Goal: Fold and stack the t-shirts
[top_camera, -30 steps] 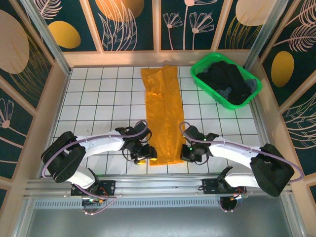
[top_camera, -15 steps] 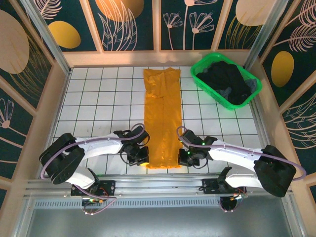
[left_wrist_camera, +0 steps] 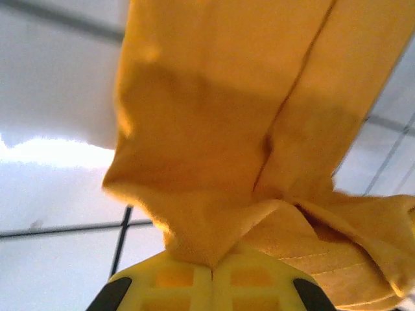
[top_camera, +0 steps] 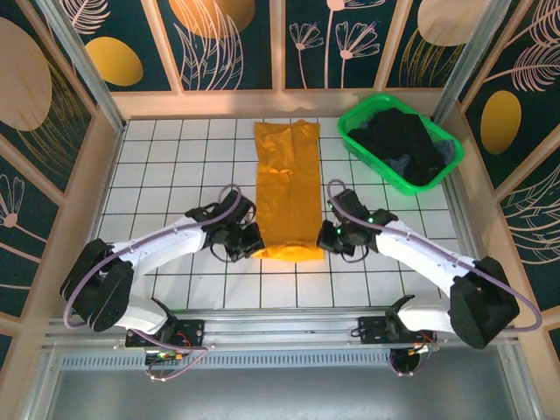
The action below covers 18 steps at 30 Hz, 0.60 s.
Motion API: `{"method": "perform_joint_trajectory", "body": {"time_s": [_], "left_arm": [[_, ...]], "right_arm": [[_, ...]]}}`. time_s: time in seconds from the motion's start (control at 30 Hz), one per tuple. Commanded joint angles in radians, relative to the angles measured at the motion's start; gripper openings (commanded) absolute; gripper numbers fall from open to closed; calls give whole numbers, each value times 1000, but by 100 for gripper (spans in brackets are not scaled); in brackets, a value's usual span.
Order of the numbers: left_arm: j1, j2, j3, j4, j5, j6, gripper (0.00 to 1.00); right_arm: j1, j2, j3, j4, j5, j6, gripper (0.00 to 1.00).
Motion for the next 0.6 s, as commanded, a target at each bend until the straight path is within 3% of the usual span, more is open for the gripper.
{"method": "perform_joint_trajectory", "body": {"time_s": [0.0,0.23,0.57], "left_arm": [[47,82,111,39,-1,47,0],[165,242,302,51,-6,116,0],[269,477,541,50,26,184,0]], "right_arm": [[-49,84,97,4,22,-80,0],[-155,272,308,49,62,-142,0],[-229,529,573,45,81,-214,0]]}}
